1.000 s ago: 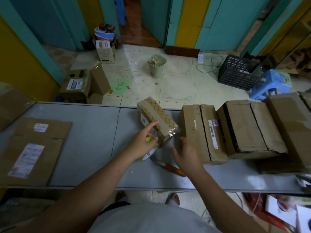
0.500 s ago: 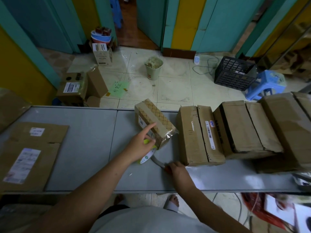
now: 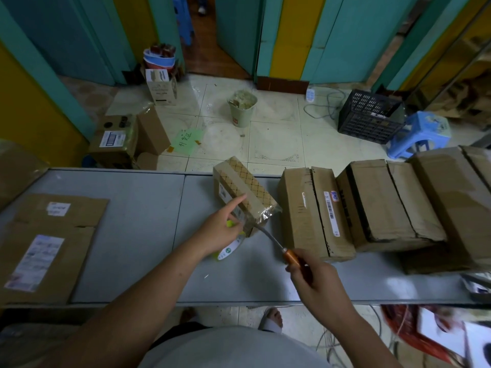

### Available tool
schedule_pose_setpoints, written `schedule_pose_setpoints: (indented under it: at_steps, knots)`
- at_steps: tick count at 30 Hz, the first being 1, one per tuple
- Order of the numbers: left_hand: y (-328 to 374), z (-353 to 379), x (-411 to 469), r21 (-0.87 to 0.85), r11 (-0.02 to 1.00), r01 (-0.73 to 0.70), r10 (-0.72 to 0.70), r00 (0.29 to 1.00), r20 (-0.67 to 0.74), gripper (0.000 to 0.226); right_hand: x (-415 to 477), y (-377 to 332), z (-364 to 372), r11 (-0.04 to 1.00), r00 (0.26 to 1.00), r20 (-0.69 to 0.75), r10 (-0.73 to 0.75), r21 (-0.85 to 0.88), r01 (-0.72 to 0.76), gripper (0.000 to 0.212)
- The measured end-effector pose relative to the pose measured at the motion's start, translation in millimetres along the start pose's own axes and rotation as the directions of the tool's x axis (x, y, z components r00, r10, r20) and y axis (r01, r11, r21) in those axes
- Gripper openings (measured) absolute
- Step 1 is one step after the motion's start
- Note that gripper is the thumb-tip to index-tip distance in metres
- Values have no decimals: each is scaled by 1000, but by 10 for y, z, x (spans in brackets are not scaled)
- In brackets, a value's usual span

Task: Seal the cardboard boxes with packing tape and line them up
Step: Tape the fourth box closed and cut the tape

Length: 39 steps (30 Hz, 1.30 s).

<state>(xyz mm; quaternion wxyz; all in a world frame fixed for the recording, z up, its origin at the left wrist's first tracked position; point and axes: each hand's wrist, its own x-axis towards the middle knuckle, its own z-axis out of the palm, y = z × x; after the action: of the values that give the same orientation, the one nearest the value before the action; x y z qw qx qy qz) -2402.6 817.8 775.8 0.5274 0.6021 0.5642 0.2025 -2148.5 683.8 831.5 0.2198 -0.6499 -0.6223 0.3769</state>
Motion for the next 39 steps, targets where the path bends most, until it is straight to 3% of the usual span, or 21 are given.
schedule_pose_setpoints:
  at_steps: [5, 12, 16, 39]
  knots:
    - [31, -5, -25, 20, 1000, 13, -13, 1000, -4, 81, 264, -231, 136, 995, 996, 19, -86, -57, 87, 29]
    - [40, -11, -83, 28, 1000, 11, -10, 999, -32, 83, 527, -356, 174, 951, 984, 78, -161, -253, 175, 8]
    - [38, -12, -114, 62, 998, 9, -6, 999, -41, 87, 572, -398, 175, 936, 977, 116, -178, -285, 205, 12]
    - [190, -29, -111, 95, 995, 19, -18, 1000, -12, 88, 688, -575, 289, 941, 986, 126, -107, -309, 142, 17]
